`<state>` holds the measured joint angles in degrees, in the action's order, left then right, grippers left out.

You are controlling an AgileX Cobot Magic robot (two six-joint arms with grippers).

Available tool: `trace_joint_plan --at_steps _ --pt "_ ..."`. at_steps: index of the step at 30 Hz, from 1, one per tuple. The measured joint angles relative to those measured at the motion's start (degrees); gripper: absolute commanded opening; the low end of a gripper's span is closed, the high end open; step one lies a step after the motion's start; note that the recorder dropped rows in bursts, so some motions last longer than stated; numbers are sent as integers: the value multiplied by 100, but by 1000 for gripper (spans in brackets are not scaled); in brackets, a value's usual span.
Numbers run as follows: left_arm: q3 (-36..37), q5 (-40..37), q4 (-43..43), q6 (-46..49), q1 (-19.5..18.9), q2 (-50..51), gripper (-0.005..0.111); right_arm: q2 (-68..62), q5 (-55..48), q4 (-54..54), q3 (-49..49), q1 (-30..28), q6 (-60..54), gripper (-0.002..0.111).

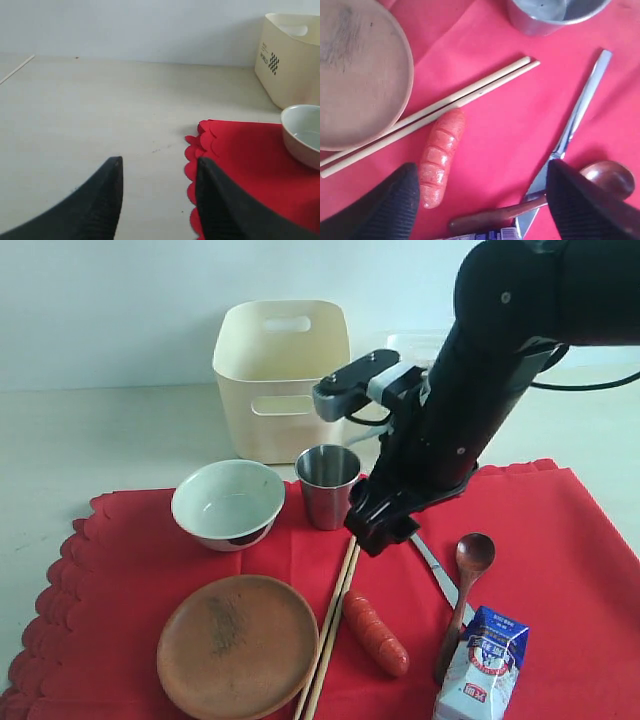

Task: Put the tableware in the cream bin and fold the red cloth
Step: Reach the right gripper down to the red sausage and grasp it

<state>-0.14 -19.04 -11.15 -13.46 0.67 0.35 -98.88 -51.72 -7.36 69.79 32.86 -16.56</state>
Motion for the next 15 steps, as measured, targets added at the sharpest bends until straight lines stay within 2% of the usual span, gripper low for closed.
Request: trace_joint_plan --at_steps 15 --pt "0 0 0 0 0 0 46 -982 -62 280 -13 548 390 67"
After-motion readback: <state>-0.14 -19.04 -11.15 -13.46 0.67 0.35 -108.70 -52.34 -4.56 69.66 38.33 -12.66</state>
